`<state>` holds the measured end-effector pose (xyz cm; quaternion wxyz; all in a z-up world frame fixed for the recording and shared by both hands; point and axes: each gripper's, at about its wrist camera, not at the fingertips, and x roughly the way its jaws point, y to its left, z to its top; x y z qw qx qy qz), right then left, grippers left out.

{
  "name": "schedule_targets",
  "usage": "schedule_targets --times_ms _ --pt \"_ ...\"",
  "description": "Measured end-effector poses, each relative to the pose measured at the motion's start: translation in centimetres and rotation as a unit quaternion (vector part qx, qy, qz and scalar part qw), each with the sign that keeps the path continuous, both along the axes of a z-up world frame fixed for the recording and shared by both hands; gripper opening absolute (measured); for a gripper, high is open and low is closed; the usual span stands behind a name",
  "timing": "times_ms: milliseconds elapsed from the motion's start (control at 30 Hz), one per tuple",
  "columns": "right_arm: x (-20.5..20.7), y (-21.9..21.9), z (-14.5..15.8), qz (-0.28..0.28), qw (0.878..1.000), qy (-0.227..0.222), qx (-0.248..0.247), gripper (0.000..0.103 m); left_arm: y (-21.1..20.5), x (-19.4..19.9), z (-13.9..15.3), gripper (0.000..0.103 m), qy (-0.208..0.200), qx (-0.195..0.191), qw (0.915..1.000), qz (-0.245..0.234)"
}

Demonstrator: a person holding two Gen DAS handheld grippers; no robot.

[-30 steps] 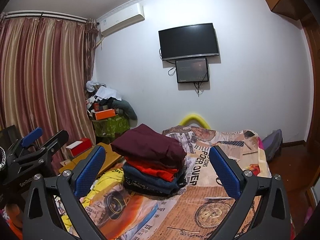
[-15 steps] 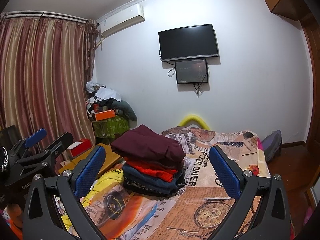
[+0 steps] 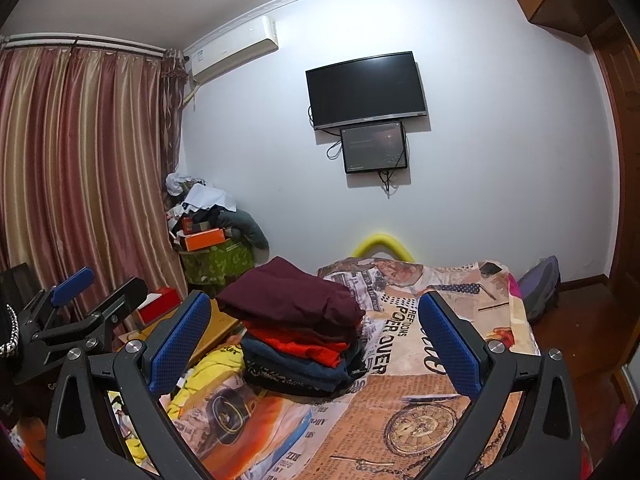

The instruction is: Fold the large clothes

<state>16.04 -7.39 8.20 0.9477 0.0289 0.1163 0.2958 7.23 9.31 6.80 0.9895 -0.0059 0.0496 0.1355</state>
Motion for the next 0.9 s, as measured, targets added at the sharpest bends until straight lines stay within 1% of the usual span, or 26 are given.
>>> schedule_targets --times_ms 333,600,900 --pt "0.1 0.1 -0.1 -0.004 1.000 0.000 -0.004 0.103 0.1 0.3 -0.4 0.103 0.003 -0.006 1.0000 -0.003" --pt "0.2 1.0 -0.2 -0.004 1.000 -0.002 -0.019 0.103 0.9 0.7 -0.6 0.103 0.006 -0.019 0.9998 0.001" --pt "0.4 1.7 -0.6 -0.002 1.000 0.004 -0.031 0.103 1.4 0.7 -1.0 0.103 0.010 -0.023 0.9997 0.006"
